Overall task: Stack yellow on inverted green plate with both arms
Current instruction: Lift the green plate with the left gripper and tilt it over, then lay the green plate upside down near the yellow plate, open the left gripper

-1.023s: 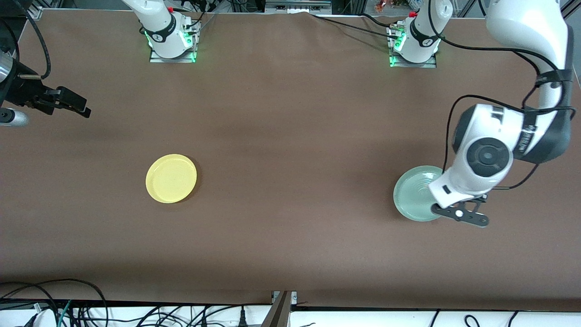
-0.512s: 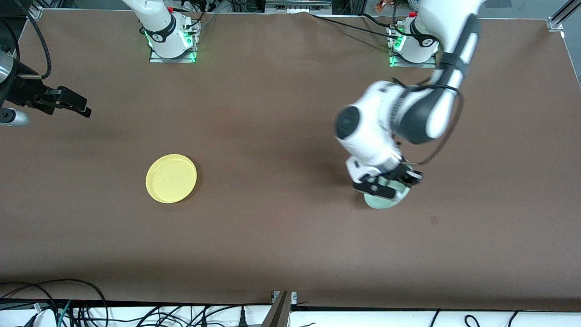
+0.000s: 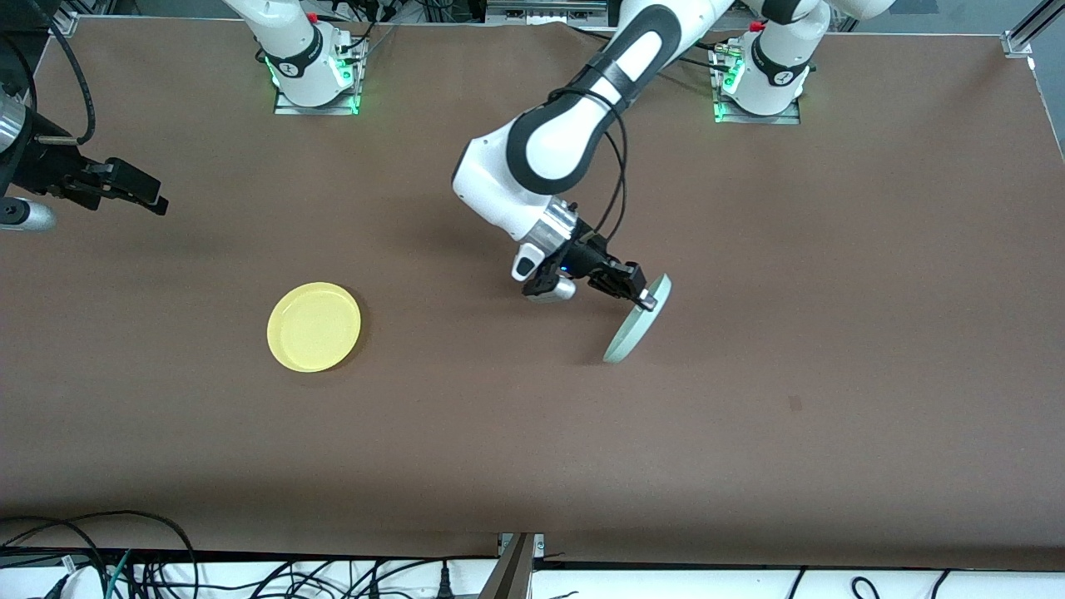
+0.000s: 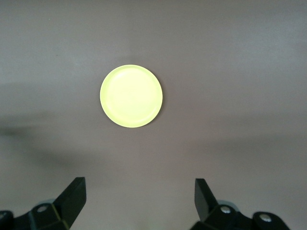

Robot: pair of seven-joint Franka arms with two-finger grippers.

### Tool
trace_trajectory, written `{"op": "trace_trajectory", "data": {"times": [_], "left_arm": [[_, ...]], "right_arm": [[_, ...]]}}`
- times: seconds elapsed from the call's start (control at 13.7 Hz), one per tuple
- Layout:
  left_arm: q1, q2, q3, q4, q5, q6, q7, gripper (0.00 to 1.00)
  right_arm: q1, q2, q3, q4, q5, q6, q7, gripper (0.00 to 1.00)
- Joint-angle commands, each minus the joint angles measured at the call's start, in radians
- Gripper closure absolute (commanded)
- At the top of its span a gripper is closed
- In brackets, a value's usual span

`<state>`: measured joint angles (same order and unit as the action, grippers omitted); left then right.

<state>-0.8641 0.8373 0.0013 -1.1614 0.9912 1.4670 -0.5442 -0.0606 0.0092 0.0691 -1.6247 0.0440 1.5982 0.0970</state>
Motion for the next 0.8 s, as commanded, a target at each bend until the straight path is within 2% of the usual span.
{"op": "trace_trajectory", "data": {"times": [0.0, 0.22, 0.37, 0.51, 0.73], "left_arm": [[-0.018, 0.071, 0.022, 0.111, 0.027, 0.06, -0.037, 1.0], [-0.035, 0.088, 0.02, 0.109, 0.061, 0.165, -0.143, 1.0], [-0.075, 0.12, 0.025, 0.109, 0.101, 0.171, -0.187, 1.0], [-0.113, 0.146, 0.023, 0.105, 0.208, 0.17, -0.217, 1.0], [-0.131, 0.157, 0.022, 0.103, 0.213, 0.17, -0.247, 1.0]], "right_arm": [[-0.005, 0.0, 0.005, 0.014, 0.002, -0.018, -0.011, 0.0], [-0.005, 0.0, 0.005, 0.016, 0.002, -0.018, -0.011, 0.0], [-0.005, 0.0, 0.005, 0.016, 0.002, -0.018, -0.011, 0.0], [-0.005, 0.0, 0.005, 0.014, 0.002, -0.018, -0.011, 0.0], [-0.005, 0.0, 0.005, 0.014, 0.002, -0.018, -0.011, 0.0]]}}
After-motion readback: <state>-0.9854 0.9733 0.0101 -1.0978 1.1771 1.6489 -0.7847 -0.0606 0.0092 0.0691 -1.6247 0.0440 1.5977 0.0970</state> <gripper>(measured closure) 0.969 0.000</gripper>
